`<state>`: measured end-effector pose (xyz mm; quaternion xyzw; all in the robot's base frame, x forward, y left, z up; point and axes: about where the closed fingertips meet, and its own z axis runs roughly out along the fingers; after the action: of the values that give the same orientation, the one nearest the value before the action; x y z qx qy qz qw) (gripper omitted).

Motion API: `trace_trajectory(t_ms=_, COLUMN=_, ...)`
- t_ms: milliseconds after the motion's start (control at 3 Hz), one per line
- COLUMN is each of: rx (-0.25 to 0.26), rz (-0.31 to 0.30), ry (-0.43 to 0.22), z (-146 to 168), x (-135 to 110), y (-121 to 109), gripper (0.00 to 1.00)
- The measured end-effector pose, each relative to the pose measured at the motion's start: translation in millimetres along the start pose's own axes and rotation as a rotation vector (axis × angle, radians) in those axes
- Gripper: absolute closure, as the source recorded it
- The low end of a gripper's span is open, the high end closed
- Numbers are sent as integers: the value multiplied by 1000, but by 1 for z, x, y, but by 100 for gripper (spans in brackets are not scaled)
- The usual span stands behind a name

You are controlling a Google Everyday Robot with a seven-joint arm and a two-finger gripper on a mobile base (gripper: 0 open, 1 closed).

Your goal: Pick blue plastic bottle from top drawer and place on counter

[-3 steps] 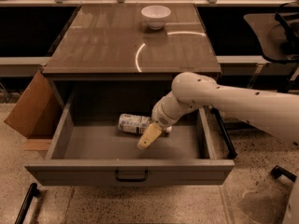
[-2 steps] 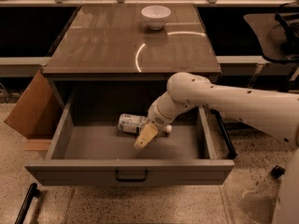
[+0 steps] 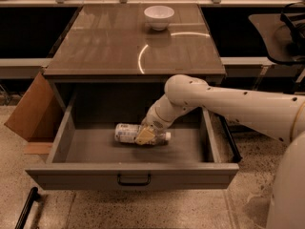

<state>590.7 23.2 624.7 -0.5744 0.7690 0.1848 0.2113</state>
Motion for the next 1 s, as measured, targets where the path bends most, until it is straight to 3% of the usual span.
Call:
trace_trajectory(t_ms=333, rx=-10, rz=-8, ry=2, z=3, x=-2, y=3, gripper=68)
trace_trajectory(t_ms=667, rx=23, rz=-21, ry=-37, z=-22, x=-5, y=2, gripper=91)
trace_trajectory(t_ms=1000, rx=83, rz=-39, ry=-100, z=-74, x=-4, y=-4, gripper=100)
